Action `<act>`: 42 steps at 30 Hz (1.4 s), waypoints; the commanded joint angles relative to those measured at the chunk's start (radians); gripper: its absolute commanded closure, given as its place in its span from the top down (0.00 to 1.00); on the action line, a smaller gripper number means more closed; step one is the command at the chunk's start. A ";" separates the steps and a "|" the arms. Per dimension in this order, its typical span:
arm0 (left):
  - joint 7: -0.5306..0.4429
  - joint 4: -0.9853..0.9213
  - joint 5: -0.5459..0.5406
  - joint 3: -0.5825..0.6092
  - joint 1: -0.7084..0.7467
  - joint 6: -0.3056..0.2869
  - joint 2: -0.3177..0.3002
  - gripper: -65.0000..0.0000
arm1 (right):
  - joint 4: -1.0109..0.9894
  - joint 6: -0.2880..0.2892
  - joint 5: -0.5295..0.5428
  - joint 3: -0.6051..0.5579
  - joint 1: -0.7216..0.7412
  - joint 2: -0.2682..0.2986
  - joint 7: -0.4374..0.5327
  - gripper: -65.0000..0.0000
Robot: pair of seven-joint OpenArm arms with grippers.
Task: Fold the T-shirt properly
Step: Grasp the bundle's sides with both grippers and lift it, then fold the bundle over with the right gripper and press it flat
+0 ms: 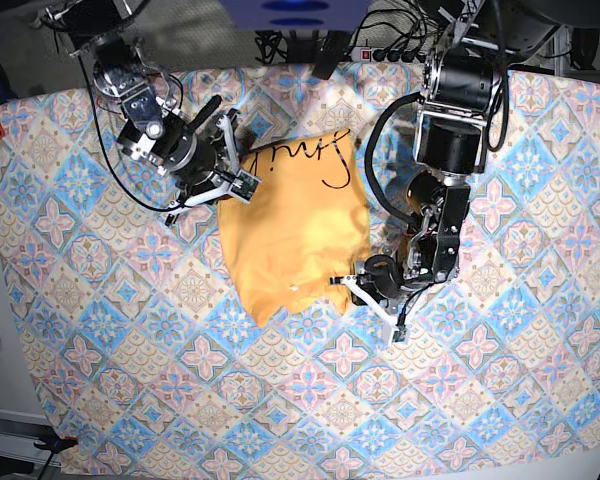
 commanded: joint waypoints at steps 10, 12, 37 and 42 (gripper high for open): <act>0.155 0.573 -0.004 -0.151 0.300 -0.007 -0.037 0.21 | 0.036 0.018 0.000 -0.214 0.080 -0.079 0.016 0.07; 0.153 0.643 -0.002 -0.186 0.378 -0.007 -0.037 0.21 | 0.018 0.018 0.001 -0.246 0.115 -0.114 0.016 0.07; 0.150 0.865 -0.010 -0.296 0.676 -0.007 -0.068 0.21 | -0.656 0.013 0.001 -0.349 0.412 -0.340 0.186 0.07; 0.150 0.865 -0.010 -0.296 0.681 -0.007 -0.068 0.21 | -0.710 0.015 0.001 -0.189 0.416 -0.337 0.217 0.07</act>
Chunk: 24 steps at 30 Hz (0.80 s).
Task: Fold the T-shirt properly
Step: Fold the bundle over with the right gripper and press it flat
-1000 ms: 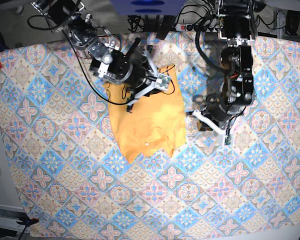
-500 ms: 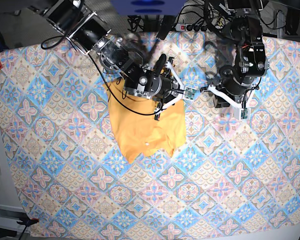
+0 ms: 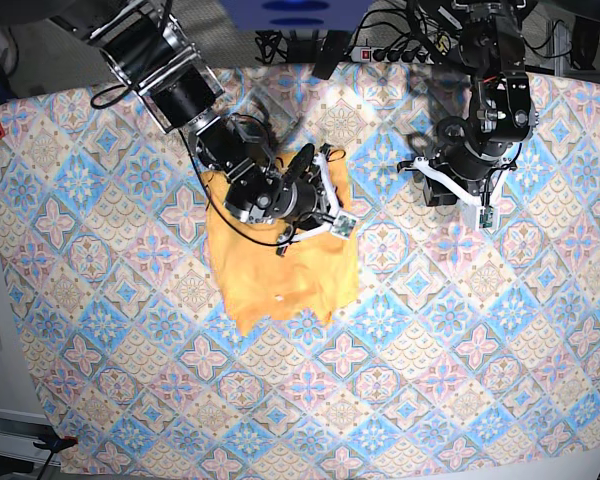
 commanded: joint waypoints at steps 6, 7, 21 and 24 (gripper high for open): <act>-0.019 0.018 -0.009 -0.002 -0.007 -0.001 -0.002 0.21 | -0.035 -0.009 -0.009 0.033 0.082 0.054 0.019 0.07; -0.019 0.018 -0.009 -0.002 -0.007 -0.002 -0.002 0.21 | -0.038 -0.009 -0.009 0.034 0.090 0.071 0.022 0.07; -0.019 0.018 -0.009 0.003 -0.004 -0.004 -0.002 0.21 | -0.162 -0.009 -0.007 0.038 0.233 0.163 0.057 0.07; -0.019 0.018 -0.009 0.000 -0.001 -0.004 -0.003 0.21 | -0.178 -0.009 -0.007 0.079 0.243 0.163 0.059 0.07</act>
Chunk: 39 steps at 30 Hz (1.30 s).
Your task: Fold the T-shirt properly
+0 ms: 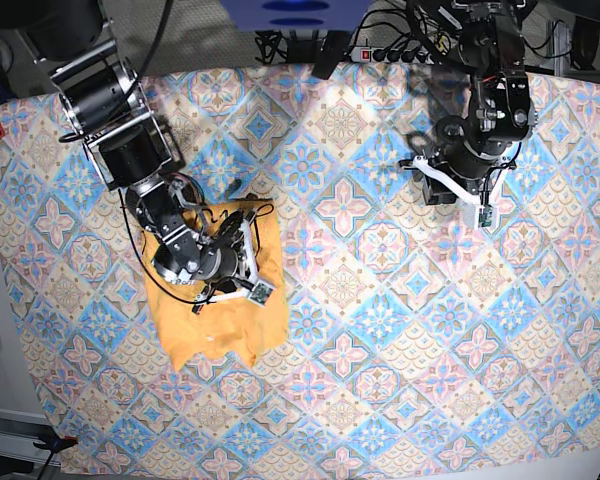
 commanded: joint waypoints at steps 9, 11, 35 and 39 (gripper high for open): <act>-0.018 0.018 -0.009 -0.002 -0.003 -0.002 -0.005 0.21 | 0.115 -0.009 -0.002 0.024 0.023 0.007 -0.036 0.07; -0.018 0.018 -0.009 -0.002 -0.003 -0.002 -0.003 0.21 | 0.183 -0.009 -0.002 0.025 -0.012 0.016 -0.070 0.07; -0.021 0.136 -0.011 -0.085 0.244 -0.002 0.000 0.21 | 0.938 -0.008 0.001 0.665 -0.769 0.046 -0.223 0.07; -0.021 0.139 -0.011 -0.085 0.310 -0.002 -0.002 0.21 | 0.942 -0.008 0.002 0.745 -0.882 0.040 -0.215 0.07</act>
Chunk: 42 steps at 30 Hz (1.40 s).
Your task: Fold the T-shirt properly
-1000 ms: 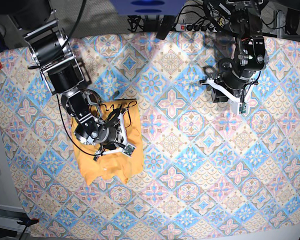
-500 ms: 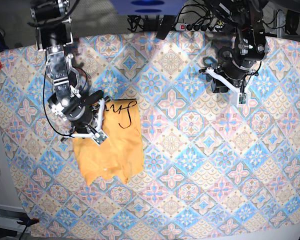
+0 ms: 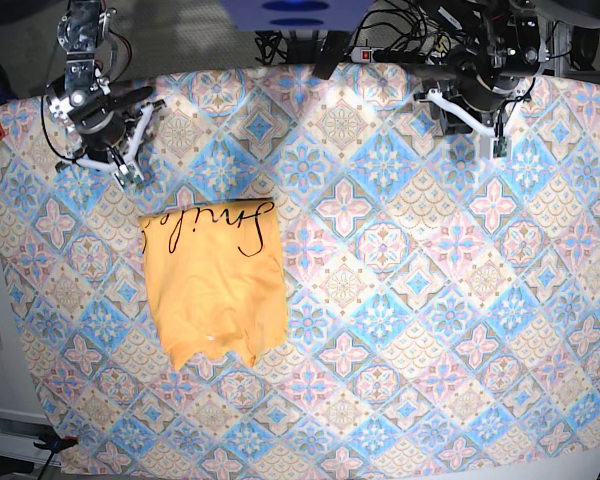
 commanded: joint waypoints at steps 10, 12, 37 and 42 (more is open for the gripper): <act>-0.016 0.040 -0.007 -0.003 0.156 0.001 -0.003 0.21 | 0.024 -0.004 0.012 0.015 -0.218 0.007 0.021 0.07; -0.016 0.040 -0.007 -0.003 0.189 0.001 -0.001 0.21 | 0.024 -0.004 0.012 0.036 -0.259 0.003 0.021 0.07; -0.150 -0.376 0.014 0.158 0.209 0.002 -0.009 0.21 | -0.576 -0.004 0.165 0.098 -0.320 -0.063 0.164 0.07; -0.203 -0.561 0.102 0.210 0.151 0.002 -0.003 0.21 | -0.729 -0.004 0.165 0.098 -0.242 -0.063 0.173 0.07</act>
